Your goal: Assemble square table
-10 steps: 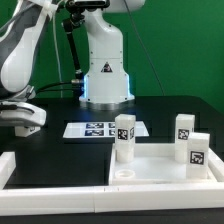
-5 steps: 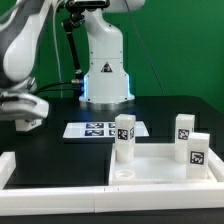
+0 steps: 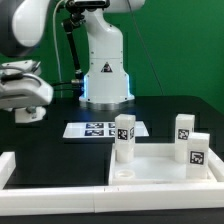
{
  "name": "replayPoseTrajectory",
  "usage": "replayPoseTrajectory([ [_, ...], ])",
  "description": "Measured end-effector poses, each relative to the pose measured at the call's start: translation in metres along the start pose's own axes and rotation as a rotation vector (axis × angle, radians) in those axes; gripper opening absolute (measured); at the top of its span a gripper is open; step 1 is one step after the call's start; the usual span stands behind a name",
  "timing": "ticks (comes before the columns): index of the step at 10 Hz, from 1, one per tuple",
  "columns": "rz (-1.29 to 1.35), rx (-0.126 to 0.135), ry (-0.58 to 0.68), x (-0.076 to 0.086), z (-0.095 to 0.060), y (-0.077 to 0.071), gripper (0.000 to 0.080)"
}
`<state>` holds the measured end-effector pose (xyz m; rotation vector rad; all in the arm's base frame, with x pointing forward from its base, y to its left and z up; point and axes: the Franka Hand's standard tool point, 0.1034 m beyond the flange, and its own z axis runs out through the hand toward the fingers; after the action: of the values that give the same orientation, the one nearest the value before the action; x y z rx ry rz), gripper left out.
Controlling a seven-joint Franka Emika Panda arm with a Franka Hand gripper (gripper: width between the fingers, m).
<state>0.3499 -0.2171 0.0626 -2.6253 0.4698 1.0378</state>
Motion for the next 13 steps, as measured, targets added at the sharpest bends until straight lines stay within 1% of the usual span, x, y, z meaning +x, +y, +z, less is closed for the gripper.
replayPoseTrajectory([
  [1,-0.011,-0.015,0.085,0.006,-0.003,-0.001,0.0291],
  [2,-0.017,-0.019,0.152,0.006,-0.006,-0.005,0.0291],
  [3,-0.030,-0.033,0.214,0.005,-0.023,-0.025,0.0291],
  [4,-0.054,-0.050,0.315,0.006,-0.051,-0.056,0.0291],
  [5,-0.074,-0.054,0.391,0.004,-0.076,-0.085,0.0291],
  [6,-0.090,-0.077,0.447,0.004,-0.093,-0.100,0.0291],
  [7,-0.115,-0.098,0.545,0.012,-0.103,-0.107,0.0291],
  [8,-0.114,-0.088,0.613,0.012,-0.098,-0.104,0.0291],
  [9,-0.109,-0.092,0.671,0.012,-0.097,-0.101,0.0291],
  [10,-0.109,-0.102,0.719,0.013,-0.099,-0.099,0.0291],
  [11,-0.091,-0.112,0.809,0.017,-0.105,-0.103,0.0291],
  [12,-0.094,-0.124,0.888,0.017,-0.118,-0.127,0.0291],
  [13,-0.087,-0.122,0.947,0.019,-0.130,-0.155,0.0291],
])
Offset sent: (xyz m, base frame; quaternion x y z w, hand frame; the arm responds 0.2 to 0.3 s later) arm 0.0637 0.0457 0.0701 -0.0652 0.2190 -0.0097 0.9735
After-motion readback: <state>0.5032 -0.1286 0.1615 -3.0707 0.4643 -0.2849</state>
